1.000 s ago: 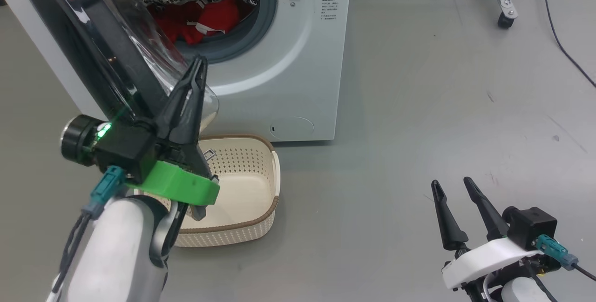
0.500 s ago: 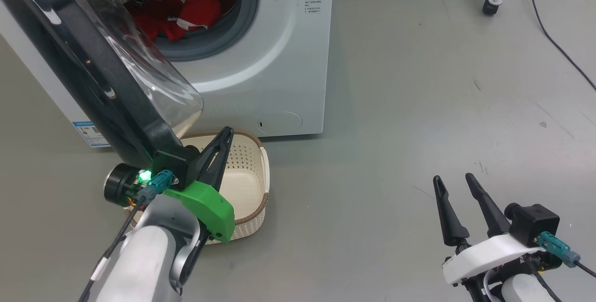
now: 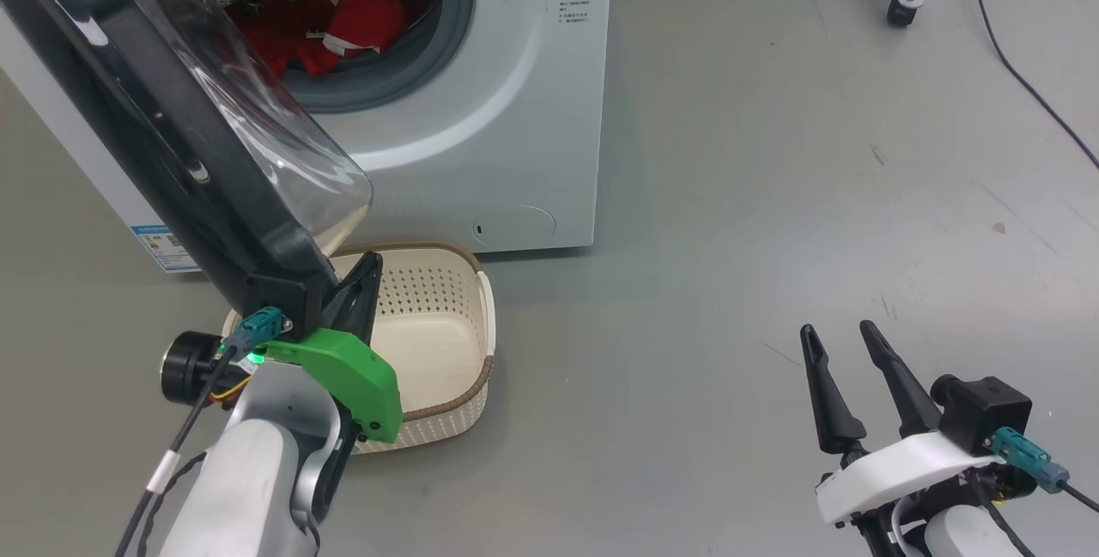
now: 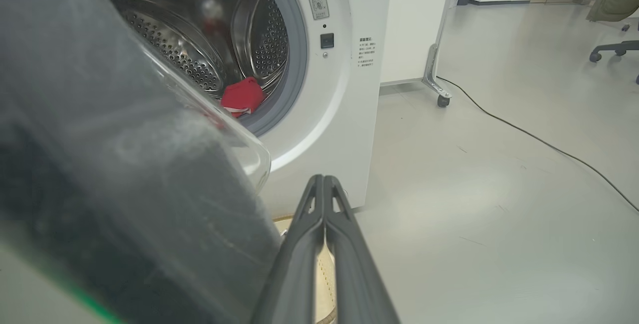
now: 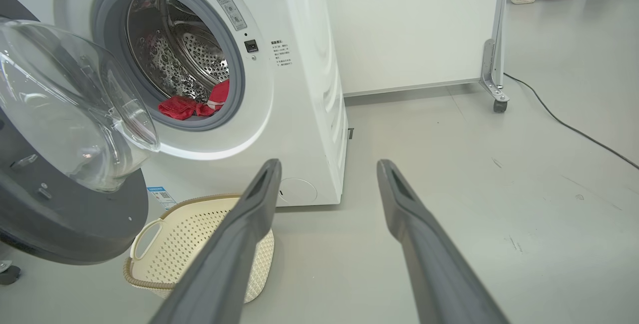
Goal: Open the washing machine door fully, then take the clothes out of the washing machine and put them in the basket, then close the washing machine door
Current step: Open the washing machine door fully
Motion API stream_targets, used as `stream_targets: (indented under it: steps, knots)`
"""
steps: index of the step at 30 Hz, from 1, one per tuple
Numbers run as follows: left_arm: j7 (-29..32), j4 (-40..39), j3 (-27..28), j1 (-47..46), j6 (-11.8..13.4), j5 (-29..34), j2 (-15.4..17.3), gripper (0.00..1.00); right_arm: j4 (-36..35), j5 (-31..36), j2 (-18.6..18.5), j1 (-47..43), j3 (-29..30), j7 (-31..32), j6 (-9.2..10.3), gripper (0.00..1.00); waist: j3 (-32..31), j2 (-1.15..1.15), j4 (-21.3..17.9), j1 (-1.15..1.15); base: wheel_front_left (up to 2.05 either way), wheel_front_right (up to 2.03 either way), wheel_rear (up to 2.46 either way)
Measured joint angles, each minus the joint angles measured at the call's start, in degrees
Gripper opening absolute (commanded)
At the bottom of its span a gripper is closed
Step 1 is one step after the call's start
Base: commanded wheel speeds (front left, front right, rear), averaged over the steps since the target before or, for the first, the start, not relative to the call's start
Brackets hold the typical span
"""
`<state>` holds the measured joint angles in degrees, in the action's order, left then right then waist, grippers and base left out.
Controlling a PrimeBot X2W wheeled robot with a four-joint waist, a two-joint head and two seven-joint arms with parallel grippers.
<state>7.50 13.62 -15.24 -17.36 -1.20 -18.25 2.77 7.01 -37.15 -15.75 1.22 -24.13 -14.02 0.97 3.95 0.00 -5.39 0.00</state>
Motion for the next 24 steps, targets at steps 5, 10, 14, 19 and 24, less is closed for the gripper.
stream_targets:
  steps: [5,10,14,19,24]
  knots:
    - [0.0,1.3,0.1,0.0,0.4,-0.4,-0.3,0.0,0.3,0.0,0.1,0.0,0.4,0.0,-0.36,1.0,0.0,0.0,0.1,0.0,0.0,0.0,0.0]
    - [0.0,2.2,0.0,0.0,0.4,-0.7,-0.6,0.0,0.3,0.0,0.4,0.0,1.0,0.0,-0.38,1.0,-0.1,0.0,0.5,0.0,0.0,0.0,0.0]
    - [-0.1,3.0,-0.3,0.0,0.4,-0.9,-0.8,0.0,0.4,0.0,0.4,-0.2,1.5,0.0,-0.38,1.0,-0.2,0.0,1.6,0.0,0.0,0.0,0.0]
    - [-0.6,4.0,-0.6,0.0,0.4,-0.9,-0.9,0.0,0.5,0.6,0.3,-0.3,1.7,0.0,-0.51,1.0,-0.6,0.0,3.2,0.0,0.0,0.0,0.0]
    - [-1.2,4.7,-1.2,0.0,0.4,-1.0,-1.1,0.0,0.7,0.6,0.3,-0.6,1.7,0.0,-0.9,1.0,-1.1,0.0,5.4,0.0,0.0,0.0,0.0]
